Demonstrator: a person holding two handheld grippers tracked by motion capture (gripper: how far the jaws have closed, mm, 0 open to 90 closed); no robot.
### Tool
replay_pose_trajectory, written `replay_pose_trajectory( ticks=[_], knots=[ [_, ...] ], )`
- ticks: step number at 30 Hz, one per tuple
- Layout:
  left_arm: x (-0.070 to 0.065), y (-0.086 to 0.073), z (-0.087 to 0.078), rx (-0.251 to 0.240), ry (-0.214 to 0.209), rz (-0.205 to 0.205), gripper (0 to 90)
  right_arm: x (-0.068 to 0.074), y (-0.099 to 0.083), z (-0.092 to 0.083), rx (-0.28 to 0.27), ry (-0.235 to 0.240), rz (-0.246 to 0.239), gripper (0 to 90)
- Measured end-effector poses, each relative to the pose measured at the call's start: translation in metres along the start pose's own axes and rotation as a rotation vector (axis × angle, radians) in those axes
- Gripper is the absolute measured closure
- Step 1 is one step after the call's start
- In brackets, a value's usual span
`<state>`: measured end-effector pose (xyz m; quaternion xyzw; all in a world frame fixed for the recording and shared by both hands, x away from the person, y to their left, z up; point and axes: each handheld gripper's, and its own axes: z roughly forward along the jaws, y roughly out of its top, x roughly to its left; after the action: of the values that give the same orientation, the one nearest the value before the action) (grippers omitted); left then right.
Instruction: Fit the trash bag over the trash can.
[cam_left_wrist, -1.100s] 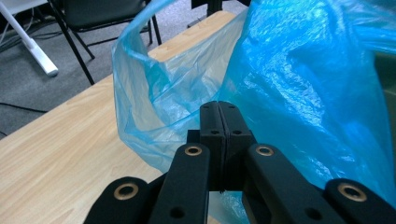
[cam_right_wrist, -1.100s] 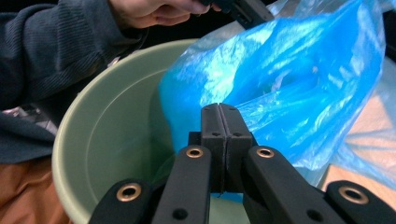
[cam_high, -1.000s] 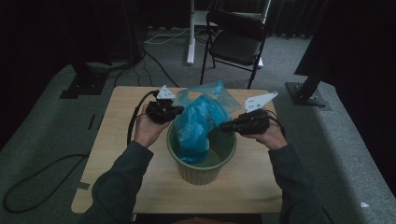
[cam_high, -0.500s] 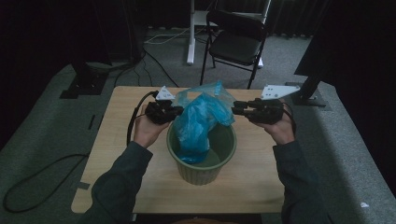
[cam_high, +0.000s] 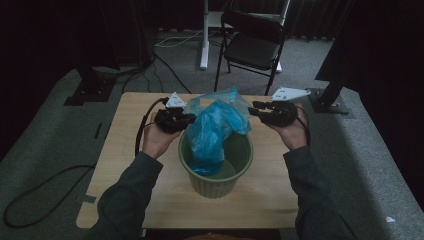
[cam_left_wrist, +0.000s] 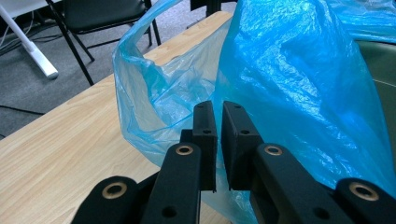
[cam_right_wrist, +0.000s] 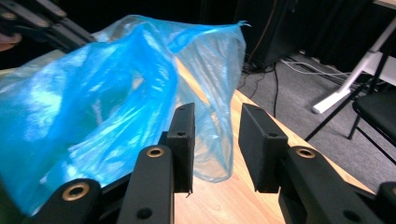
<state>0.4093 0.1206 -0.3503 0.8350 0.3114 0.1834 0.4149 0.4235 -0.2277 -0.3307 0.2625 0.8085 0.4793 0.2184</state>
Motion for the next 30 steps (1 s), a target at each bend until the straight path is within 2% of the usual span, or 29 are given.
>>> replay_pose_trajectory(
  ticks=[1,4,6,11,16,21,25,27,30],
  knots=[
    [0.000,0.000,0.000,-0.001,0.000,0.000,84.0,0.000,0.000,0.002,0.009,-0.005,-0.004,70.1],
    [0.000,0.000,-0.002,-0.009,-0.001,-0.002,83.9,0.000,-0.001,0.008,0.036,-0.012,-0.017,85.5],
    [0.002,0.000,-0.005,-0.022,0.001,-0.006,82.4,0.001,-0.002,0.010,0.048,-0.015,-0.019,89.7],
    [0.008,0.002,-0.016,-0.066,0.021,-0.032,80.6,0.000,-0.002,0.012,0.048,-0.005,-0.013,89.9],
    [0.020,0.004,-0.021,-0.085,0.068,-0.069,76.4,0.001,-0.001,0.012,0.044,0.006,-0.015,89.9],
    [0.030,0.009,-0.013,-0.089,0.106,-0.100,71.7,0.001,0.001,0.012,0.037,0.017,-0.015,89.8],
    [0.038,0.011,-0.004,-0.081,0.109,-0.136,67.6,0.002,0.001,0.013,0.039,0.024,-0.018,89.8],
    [0.042,0.011,0.003,-0.071,0.105,-0.157,67.9,0.002,0.001,0.013,0.041,0.026,-0.018,89.8],
    [0.046,0.008,0.009,-0.051,0.087,-0.167,76.7,0.001,0.000,0.014,0.046,0.031,-0.017,89.7]
  ],
)
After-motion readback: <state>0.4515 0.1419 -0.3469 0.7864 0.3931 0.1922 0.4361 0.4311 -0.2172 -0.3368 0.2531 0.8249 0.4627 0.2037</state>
